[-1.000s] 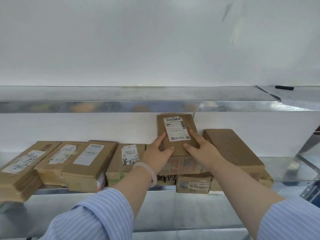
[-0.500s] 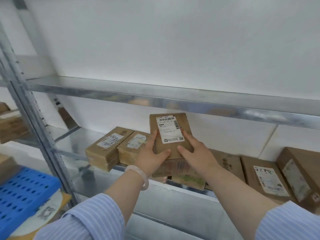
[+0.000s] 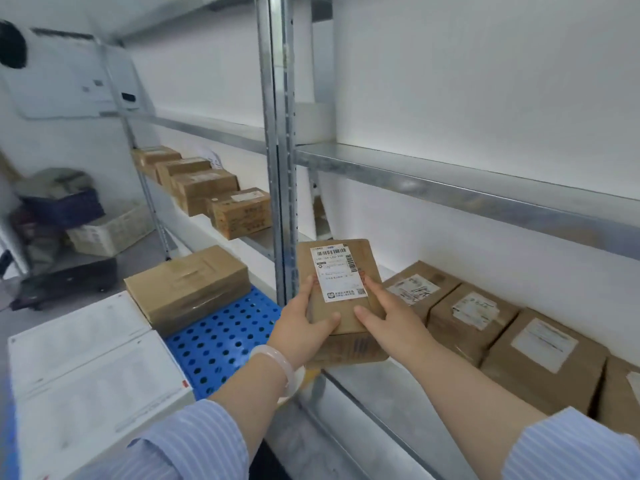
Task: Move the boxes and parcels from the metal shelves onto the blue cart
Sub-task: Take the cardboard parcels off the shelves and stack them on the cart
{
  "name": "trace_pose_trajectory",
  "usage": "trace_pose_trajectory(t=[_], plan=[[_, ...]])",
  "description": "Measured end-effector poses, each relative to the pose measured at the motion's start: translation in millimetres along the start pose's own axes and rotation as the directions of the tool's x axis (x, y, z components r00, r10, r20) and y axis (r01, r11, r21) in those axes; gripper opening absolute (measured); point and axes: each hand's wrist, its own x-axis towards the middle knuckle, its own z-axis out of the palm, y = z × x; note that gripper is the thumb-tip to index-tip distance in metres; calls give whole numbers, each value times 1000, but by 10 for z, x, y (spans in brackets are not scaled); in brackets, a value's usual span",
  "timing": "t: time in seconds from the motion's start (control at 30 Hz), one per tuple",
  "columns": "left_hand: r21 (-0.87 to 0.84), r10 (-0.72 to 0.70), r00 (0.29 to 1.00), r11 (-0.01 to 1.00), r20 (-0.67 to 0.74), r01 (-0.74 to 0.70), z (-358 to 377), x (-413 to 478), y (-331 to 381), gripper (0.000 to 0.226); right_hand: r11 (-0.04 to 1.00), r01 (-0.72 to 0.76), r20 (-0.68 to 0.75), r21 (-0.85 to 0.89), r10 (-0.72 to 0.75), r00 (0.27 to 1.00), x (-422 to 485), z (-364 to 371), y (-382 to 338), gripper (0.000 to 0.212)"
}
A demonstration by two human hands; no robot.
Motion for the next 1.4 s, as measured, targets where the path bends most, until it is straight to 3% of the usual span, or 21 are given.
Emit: trace_pose_trajectory(t=[0.27, 0.6, 0.9, 1.13, 1.4], plan=[[-41, -161, 982, 987, -96, 158, -1053, -13, -825, 86, 998, 31, 232, 58, -43, 972, 532, 1292, -459, 62], [-105, -345, 919, 938, -189, 330, -1396, 7, -1477, 88, 998, 68, 492, 7, -63, 868, 1035, 2160, -478, 59], [117, -439, 828, 856, -349, 504, -1394, 282, -1804, 85, 992, 128, 668, 13, -104, 737, 1651, 2608, -387, 65], [227, -543, 714, 703, -441, 674, -1326, 359, -2074, 83, 984, 178, 754, 22, -133, 643, 1841, 2895, -222, 68], [266, -589, 649, 607, -482, 749, -1291, 407, -2252, 84, 973, 227, 772, 28, -166, 614, 1937, 3067, -136, 71]])
